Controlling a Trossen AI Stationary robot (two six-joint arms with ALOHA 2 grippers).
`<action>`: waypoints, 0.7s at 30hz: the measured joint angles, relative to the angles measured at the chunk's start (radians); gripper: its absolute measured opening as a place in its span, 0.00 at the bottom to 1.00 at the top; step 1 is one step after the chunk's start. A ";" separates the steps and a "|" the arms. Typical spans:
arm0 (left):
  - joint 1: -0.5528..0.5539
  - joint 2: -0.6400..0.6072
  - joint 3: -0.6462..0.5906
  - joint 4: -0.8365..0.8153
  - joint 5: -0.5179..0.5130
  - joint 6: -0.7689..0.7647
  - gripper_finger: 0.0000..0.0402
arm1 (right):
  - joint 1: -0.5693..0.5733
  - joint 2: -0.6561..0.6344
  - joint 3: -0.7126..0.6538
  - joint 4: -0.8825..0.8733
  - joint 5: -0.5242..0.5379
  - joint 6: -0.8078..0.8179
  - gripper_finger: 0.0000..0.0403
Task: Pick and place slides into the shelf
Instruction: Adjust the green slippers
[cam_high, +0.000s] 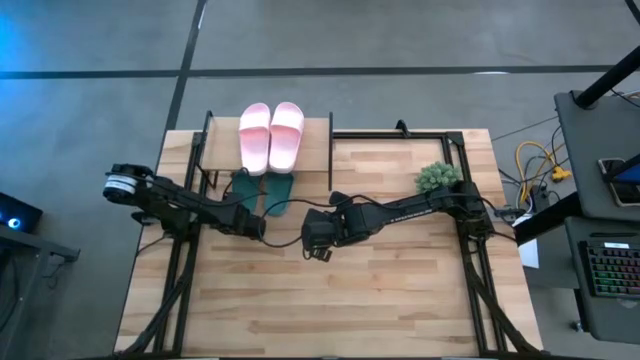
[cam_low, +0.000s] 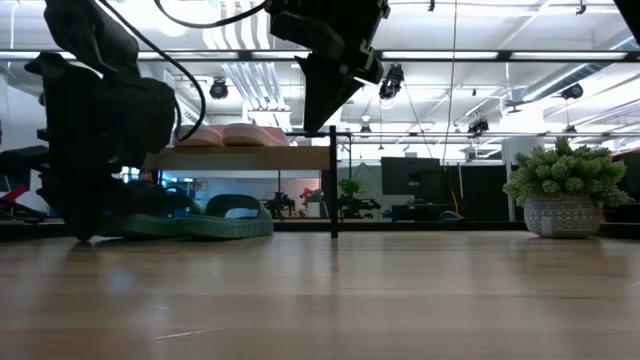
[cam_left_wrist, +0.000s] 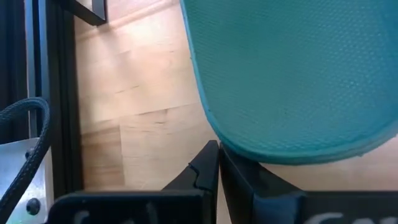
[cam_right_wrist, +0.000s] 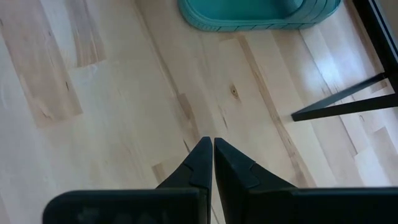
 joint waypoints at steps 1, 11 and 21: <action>0.003 0.000 0.000 0.001 -0.001 -0.001 0.01 | 0.000 0.000 0.000 0.000 0.000 0.000 0.02; 0.056 -0.039 -0.001 0.009 -0.096 0.009 0.01 | 0.000 0.000 0.000 -0.001 0.000 0.000 0.02; 0.081 -0.069 0.004 0.018 -0.010 0.096 0.01 | 0.000 0.000 0.000 -0.001 0.000 0.000 0.02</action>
